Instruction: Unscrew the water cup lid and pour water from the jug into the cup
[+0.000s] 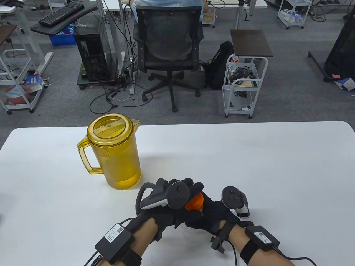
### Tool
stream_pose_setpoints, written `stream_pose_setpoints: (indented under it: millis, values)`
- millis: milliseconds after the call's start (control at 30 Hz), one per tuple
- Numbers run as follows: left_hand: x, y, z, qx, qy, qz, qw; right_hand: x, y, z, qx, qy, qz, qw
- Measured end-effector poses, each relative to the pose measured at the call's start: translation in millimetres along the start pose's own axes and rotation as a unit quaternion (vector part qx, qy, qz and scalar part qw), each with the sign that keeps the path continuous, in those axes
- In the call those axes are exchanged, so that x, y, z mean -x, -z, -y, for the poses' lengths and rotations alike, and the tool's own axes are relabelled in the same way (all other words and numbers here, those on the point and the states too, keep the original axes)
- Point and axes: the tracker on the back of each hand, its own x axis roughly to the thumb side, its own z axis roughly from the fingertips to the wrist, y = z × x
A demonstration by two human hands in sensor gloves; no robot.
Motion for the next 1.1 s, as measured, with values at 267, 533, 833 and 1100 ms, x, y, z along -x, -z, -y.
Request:
stream_pose_setpoints:
  millis: [267,533,833,1100]
  values:
    - [-12.1,10.0,1.7,0.004,0.03,-0.026,0.999,-3.3,-3.6,-6.9,0.028,-0.028,0.006,0.999]
    - [-38.7,-2.6,5.4,-0.05,0.105,-0.214,0.97,-4.4,-6.3,-11.4,0.051,-0.04,0.007,0.998]
    - [-32.2,-18.5,-5.8,-0.012,0.003,-0.14,0.99,-5.5,-7.1,-11.7,0.047,-0.039,0.007,0.998]
    - [-18.7,-19.2,-39.4,0.112,0.037,-0.018,0.993,-5.6,-6.8,-11.5,0.039,-0.037,0.003,0.999]
